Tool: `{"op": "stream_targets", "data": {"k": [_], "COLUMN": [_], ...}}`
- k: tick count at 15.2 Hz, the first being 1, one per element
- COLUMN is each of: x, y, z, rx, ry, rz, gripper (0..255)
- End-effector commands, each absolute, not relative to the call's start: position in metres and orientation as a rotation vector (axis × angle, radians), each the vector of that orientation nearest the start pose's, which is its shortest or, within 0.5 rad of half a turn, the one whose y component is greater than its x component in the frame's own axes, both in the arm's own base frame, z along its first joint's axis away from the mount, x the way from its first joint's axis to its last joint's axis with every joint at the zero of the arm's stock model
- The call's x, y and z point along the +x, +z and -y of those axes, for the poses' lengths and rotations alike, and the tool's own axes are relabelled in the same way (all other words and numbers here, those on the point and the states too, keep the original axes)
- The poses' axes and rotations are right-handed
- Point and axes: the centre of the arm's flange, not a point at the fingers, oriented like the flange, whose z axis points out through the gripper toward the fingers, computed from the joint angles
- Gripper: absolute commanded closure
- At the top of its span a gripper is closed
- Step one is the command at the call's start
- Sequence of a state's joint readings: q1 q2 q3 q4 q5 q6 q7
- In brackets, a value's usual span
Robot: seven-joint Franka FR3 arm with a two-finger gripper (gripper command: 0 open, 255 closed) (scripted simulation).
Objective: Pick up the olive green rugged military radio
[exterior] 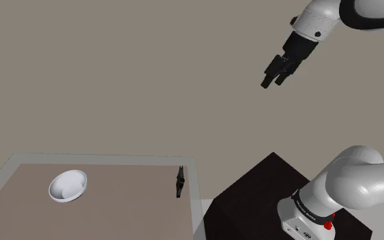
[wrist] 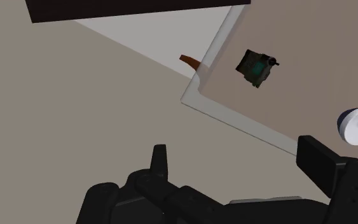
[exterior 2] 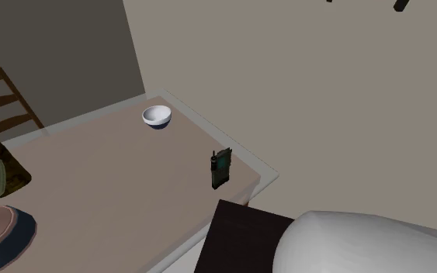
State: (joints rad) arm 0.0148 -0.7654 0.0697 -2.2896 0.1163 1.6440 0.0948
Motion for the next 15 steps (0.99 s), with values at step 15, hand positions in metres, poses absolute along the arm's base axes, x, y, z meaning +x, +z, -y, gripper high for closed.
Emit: {"op": "stream_targets", "data": {"k": [15], "x": [0.355], "y": [0.465], "z": [-0.141], "rx": [-3.069], "ry": [-0.066], "rz": [-0.241], "gripper": [0]}}
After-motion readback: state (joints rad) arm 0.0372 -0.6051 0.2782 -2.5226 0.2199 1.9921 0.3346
